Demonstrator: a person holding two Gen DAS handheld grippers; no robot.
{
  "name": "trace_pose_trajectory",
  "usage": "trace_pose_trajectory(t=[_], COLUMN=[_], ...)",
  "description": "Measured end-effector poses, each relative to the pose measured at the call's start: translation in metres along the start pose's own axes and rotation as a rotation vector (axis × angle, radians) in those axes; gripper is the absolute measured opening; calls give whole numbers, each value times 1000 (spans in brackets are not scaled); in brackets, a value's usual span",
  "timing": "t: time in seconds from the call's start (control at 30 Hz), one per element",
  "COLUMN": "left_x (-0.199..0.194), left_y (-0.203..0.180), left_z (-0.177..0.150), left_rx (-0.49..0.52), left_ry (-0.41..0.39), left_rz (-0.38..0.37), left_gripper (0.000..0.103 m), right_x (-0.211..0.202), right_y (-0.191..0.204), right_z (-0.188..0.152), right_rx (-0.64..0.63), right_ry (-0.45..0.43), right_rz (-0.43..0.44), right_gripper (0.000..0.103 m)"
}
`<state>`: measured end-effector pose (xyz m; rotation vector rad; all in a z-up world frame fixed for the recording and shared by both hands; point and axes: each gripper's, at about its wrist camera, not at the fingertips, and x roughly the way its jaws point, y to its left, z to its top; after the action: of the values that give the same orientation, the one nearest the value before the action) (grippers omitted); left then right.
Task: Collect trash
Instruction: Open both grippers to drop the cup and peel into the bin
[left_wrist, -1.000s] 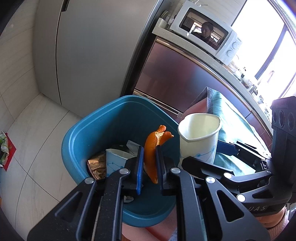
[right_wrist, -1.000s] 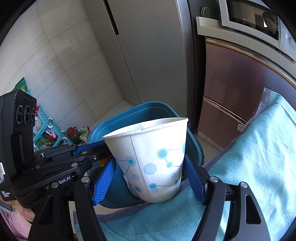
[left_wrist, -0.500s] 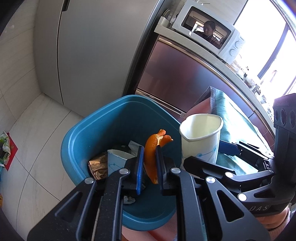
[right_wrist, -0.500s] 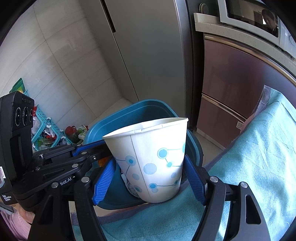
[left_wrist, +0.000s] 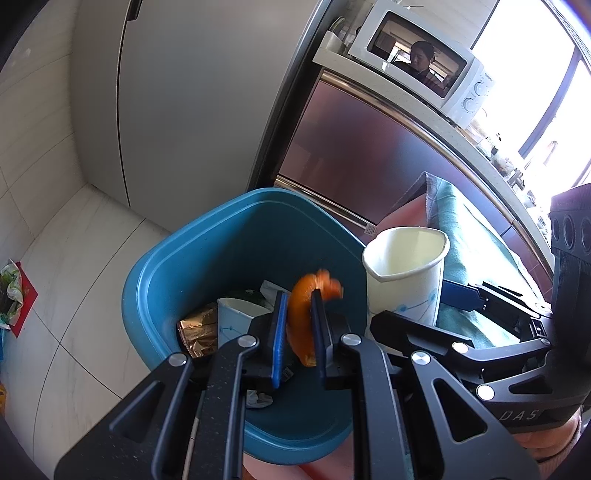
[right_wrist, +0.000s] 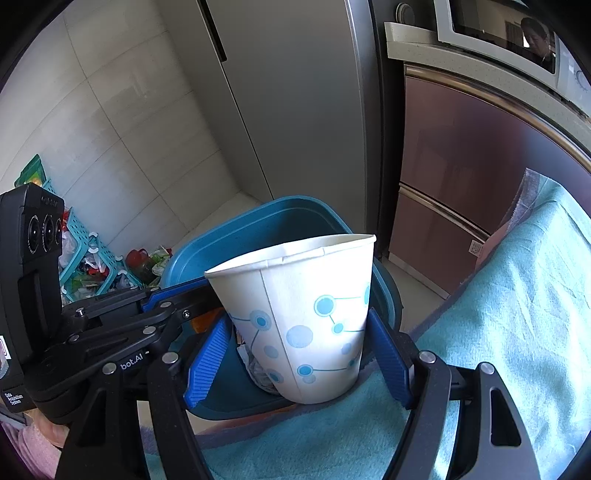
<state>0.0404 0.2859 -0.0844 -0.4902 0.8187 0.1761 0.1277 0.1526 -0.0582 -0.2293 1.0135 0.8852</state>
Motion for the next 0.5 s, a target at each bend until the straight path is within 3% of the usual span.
trace_pose_trajectory(t=[0.23, 0.5], left_x=[5, 13], left_y=[3, 8], left_z=[0, -3], left_rx=[-8, -30], left_ry=[10, 36], left_rz=[5, 6], left_gripper=[13, 23], right_x=[0, -4], right_y=[-2, -10], right_z=[1, 0], right_rx=[12, 35], right_ry=[-5, -24], right_rz=[-4, 10], right_gripper=[75, 80])
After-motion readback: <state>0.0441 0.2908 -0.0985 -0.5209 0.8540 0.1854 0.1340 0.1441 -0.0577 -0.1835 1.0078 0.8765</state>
